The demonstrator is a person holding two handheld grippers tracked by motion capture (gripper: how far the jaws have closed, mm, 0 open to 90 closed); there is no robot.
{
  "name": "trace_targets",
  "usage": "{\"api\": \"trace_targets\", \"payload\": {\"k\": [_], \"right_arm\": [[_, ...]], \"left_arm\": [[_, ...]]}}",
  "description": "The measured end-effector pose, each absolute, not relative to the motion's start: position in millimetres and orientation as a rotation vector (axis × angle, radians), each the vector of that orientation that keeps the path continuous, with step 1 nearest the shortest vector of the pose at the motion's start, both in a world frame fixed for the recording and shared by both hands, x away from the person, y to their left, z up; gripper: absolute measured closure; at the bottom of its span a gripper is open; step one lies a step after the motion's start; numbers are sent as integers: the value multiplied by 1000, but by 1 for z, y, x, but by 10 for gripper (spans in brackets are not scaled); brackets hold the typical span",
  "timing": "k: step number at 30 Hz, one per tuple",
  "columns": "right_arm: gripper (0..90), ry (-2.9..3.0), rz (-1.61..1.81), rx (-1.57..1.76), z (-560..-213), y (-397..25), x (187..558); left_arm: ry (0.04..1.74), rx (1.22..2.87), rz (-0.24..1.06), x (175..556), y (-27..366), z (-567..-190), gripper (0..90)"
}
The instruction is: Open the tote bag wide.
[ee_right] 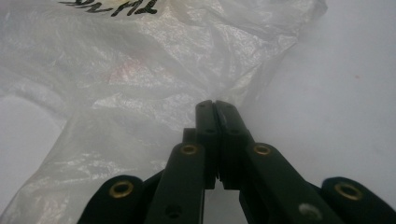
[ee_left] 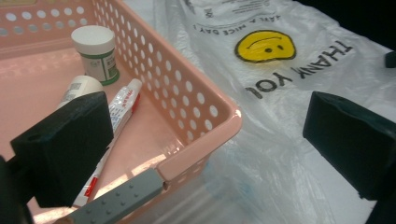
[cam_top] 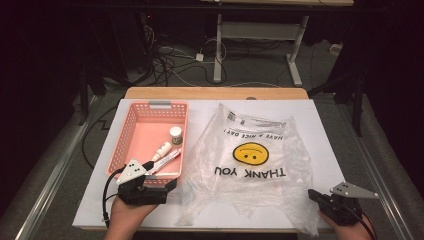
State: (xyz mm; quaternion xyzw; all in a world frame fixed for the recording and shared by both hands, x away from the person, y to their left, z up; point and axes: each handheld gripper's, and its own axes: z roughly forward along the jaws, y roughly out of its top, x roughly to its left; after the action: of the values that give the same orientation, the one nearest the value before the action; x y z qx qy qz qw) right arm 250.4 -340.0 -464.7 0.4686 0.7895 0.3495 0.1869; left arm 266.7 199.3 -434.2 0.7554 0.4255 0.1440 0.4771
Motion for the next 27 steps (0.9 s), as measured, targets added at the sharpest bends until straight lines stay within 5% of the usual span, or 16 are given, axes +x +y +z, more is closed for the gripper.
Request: {"api": "trace_targets", "payload": {"k": [3, 14, 27], "right_arm": [[881, 2242, 988, 1312, -467, -338, 239], [546, 2157, 1114, 1309, -451, -345, 240], [347, 2071, 1098, 1382, -451, -366, 317]], "left_arm": [[1026, 1859, 375, 266, 198, -434, 4], [1020, 1876, 315, 267, 195, -434, 0], [940, 1883, 338, 266, 188, -433, 0]]}}
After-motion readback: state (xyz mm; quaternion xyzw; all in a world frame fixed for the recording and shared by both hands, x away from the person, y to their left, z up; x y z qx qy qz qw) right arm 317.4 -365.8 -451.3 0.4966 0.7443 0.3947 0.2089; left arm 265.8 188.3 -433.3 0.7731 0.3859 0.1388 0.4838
